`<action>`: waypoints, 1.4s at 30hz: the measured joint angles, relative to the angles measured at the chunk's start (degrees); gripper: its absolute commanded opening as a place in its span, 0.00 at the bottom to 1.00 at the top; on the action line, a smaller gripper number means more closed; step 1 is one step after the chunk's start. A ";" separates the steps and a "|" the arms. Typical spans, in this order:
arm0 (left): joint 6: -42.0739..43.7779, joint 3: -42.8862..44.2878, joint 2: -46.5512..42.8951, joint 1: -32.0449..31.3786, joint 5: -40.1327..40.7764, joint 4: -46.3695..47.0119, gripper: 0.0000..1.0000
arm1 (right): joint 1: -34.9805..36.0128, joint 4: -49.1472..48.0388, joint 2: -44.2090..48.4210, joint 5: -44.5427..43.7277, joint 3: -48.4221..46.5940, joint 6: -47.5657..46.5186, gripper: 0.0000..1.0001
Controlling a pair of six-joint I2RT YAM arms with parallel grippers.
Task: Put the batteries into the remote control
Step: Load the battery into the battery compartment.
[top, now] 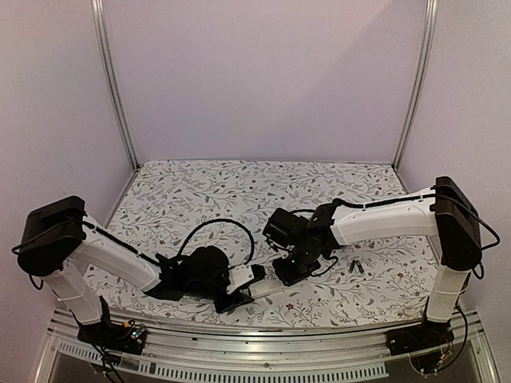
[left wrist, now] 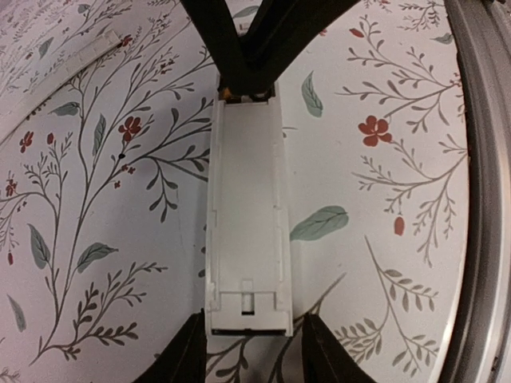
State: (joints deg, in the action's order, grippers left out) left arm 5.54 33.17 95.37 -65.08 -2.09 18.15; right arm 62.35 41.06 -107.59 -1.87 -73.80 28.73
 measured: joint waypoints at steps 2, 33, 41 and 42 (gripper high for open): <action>0.00 0.00 0.00 0.04 -0.02 0.02 0.41 | 0.00 -0.07 0.07 0.00 0.11 0.02 0.17; 0.26 0.35 3.45 0.11 -0.28 5.22 0.29 | 0.00 0.31 2.47 0.98 1.44 2.80 0.16; 0.22 0.35 3.56 0.11 -0.33 5.46 0.28 | 0.00 0.28 2.08 1.79 1.44 2.80 0.15; 0.22 0.35 3.56 0.11 -0.33 5.46 0.28 | 0.00 0.31 2.01 2.03 1.44 2.80 0.16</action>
State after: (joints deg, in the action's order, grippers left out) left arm 5.76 33.52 98.94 -64.97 -2.42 23.62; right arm 62.35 41.36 -105.58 0.16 -72.36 31.53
